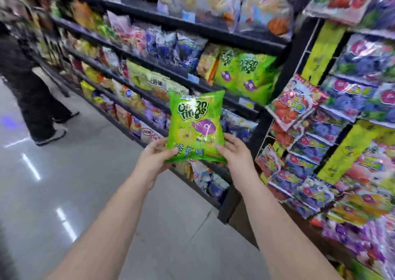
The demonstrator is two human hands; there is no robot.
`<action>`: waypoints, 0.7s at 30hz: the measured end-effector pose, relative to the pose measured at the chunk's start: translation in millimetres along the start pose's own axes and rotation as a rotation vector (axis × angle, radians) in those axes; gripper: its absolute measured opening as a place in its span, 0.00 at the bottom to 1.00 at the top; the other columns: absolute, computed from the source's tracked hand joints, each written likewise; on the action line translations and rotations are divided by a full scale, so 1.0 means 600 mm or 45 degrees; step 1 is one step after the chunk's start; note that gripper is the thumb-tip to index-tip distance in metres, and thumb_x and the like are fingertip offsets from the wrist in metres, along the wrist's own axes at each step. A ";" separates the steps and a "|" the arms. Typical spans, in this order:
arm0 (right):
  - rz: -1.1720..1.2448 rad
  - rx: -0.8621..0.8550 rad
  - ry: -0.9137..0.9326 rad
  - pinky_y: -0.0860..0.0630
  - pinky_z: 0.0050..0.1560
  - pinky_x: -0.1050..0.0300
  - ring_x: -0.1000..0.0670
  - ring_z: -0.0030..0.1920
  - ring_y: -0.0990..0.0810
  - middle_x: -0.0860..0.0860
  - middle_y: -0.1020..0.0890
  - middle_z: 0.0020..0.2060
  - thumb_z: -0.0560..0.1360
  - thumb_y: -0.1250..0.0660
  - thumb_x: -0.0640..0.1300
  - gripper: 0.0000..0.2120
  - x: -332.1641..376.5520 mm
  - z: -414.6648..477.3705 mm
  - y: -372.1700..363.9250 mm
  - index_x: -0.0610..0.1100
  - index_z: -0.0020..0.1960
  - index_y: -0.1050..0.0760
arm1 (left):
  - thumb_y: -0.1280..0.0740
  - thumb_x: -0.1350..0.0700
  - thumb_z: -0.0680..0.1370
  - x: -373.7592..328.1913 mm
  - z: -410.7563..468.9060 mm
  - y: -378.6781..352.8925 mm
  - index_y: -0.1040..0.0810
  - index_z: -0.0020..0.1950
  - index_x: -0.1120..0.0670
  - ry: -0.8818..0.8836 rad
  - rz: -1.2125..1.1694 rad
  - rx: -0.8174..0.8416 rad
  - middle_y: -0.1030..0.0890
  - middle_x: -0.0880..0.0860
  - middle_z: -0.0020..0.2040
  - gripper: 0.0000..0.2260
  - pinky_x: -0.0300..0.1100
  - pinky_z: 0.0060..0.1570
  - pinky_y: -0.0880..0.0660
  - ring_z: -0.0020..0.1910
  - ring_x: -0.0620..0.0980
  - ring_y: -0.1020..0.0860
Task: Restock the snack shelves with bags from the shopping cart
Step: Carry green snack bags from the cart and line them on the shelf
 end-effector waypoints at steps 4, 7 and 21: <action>0.056 0.105 0.098 0.21 0.52 0.59 0.50 0.51 0.18 0.45 0.18 0.55 0.74 0.32 0.30 0.18 0.062 0.088 -0.177 0.42 0.61 0.27 | 0.29 0.61 0.76 -0.125 0.088 0.120 0.25 0.63 0.56 -0.147 0.039 -0.069 0.19 0.50 0.46 0.16 0.35 0.33 0.22 0.37 0.41 0.18; 0.018 0.212 0.224 0.21 0.49 0.60 0.52 0.50 0.18 0.47 0.18 0.55 0.74 0.34 0.27 0.19 0.118 0.147 -0.305 0.43 0.61 0.28 | 0.28 0.61 0.76 -0.227 0.156 0.200 0.25 0.62 0.57 -0.290 0.085 -0.148 0.19 0.50 0.44 0.16 0.39 0.41 0.22 0.42 0.46 0.19; -0.109 0.131 0.662 0.23 0.51 0.65 0.57 0.51 0.19 0.50 0.19 0.57 0.76 0.33 0.33 0.17 0.414 0.423 -0.555 0.49 0.60 0.29 | 0.28 0.56 0.76 -0.650 0.447 0.231 0.26 0.62 0.53 -0.736 0.267 -0.067 0.20 0.49 0.52 0.16 0.42 0.51 0.23 0.50 0.46 0.20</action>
Point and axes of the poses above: each hand's wrist, its own z-axis towards the middle knuckle, its own y-axis out of the back of the hand, x = y × z, the point moved 6 cm from there along z, towards the middle knuckle
